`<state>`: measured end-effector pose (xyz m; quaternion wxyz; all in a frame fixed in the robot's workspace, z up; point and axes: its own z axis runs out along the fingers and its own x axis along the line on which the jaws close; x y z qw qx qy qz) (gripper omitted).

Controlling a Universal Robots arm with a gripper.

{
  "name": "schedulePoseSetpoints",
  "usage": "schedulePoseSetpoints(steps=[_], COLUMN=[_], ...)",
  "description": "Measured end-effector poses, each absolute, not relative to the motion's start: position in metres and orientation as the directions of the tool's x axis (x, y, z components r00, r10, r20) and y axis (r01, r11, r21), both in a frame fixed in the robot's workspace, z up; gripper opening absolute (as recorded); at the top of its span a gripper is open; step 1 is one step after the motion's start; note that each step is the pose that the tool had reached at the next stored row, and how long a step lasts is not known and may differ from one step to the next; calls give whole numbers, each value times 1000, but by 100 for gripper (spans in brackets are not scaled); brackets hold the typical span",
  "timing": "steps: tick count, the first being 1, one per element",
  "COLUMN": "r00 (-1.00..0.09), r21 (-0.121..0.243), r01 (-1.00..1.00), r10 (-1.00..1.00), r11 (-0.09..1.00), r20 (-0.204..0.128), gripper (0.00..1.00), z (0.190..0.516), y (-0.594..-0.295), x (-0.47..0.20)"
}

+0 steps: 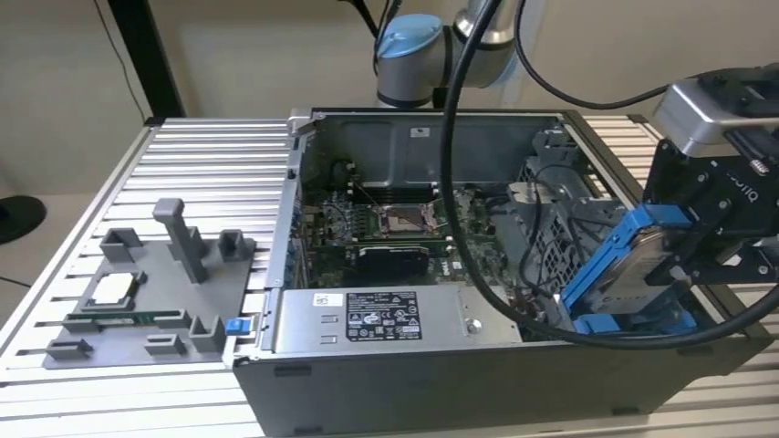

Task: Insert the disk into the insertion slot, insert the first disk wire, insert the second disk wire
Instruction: 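Insert the disk into the insertion slot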

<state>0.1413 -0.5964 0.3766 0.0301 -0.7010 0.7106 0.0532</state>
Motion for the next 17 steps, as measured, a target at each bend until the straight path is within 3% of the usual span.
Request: schedulePoseSetpoints(steps=[17], r00=[-16], r21=[33], r01=[-999], r10=[-993], r11=[12], r20=[-117], gripper=[0], z=[367], y=[-596], x=[141])
